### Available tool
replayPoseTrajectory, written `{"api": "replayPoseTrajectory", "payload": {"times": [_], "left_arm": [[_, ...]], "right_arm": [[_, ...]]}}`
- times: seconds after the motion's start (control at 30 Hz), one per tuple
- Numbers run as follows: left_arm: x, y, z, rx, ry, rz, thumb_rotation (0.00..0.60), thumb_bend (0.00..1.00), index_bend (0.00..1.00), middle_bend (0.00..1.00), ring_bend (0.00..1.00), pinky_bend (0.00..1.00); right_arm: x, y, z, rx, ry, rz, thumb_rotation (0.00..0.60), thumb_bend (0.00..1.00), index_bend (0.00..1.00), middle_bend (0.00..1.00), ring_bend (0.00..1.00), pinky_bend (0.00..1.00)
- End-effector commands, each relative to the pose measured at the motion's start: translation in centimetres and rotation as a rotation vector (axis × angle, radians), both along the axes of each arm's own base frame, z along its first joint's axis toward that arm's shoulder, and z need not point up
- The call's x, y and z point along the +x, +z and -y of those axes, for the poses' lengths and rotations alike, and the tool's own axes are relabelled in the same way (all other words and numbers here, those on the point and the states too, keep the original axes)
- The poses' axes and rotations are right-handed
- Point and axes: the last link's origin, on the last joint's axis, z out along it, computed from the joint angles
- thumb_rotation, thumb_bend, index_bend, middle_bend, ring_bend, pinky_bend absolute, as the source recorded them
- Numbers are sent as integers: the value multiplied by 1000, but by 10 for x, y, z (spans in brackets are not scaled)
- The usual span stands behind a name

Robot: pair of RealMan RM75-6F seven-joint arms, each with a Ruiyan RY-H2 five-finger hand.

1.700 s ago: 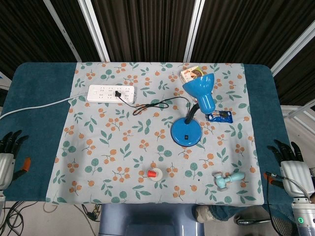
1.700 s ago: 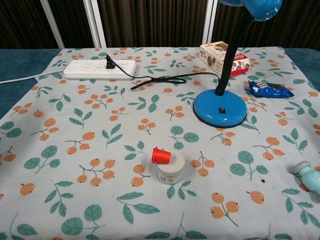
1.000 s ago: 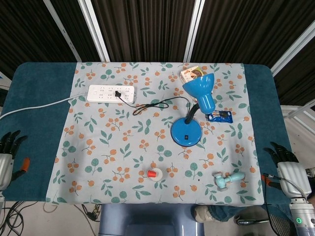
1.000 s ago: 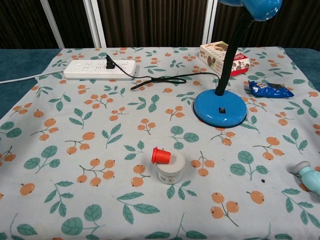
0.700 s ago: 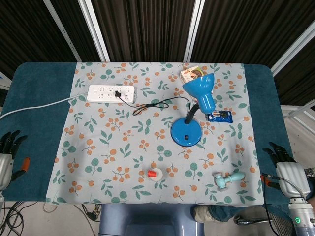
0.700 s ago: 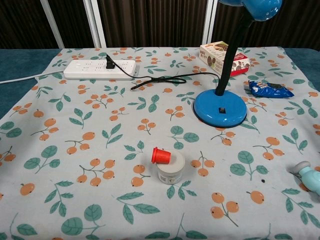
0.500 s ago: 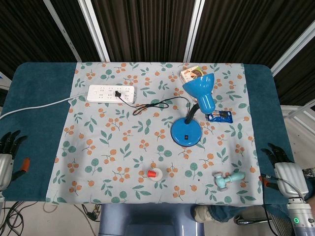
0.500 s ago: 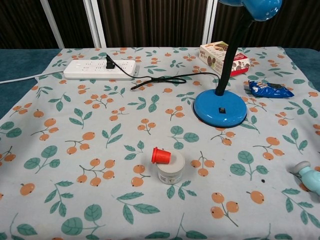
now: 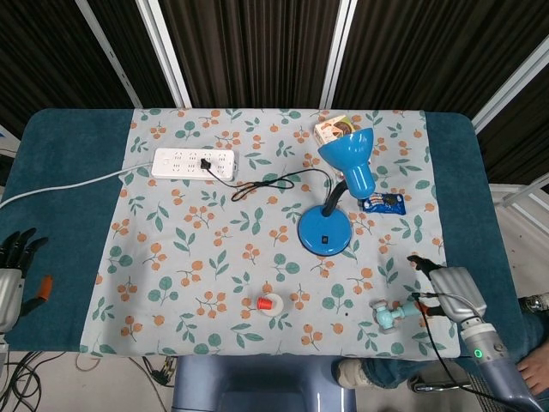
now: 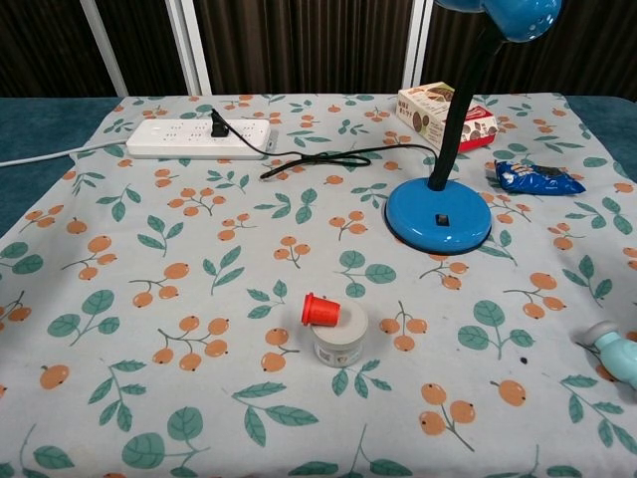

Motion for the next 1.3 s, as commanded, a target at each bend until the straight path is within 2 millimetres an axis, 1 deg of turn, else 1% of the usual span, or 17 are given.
{"api": "replayPoseTrajectory", "payload": {"times": [0.03,0.2,0.3,0.53,0.67,0.83,1.1,1.3], "left_arm": [[0,0,0,0,3,1,600,422,170,55,40,159],[-1,0,0,-2,11,3,600,422,170,55,40,159],[-1,0,-1,-3,14,5,600,422,170,55,40,159],[-1,0,-1,-4,21,9,600,422,167,52,40,160],[-2,0,-1,0,28,12,600,422,166,51,40,160],[-2,1,-1,0,32,13,600,423,166,51,40,160],[-3,1,-2,2,41,15,600,422,165,51,40,160],[-3,1,-2,6,49,12,600,422,165,50,40,160]], "right_arm": [[15,-19,22,45,29,0,600,261,203,555,702,751],[31,-40,37,65,47,5,600,311,193,678,752,784],[39,-50,45,88,48,9,600,338,165,708,761,804],[55,-68,58,152,37,4,600,427,83,717,763,844],[60,-77,63,190,16,2,600,448,69,717,763,863],[67,-84,70,194,8,5,600,479,59,717,763,888],[79,-95,72,208,23,19,600,480,57,717,763,919],[86,-102,77,213,27,31,600,480,52,718,763,940]]}}
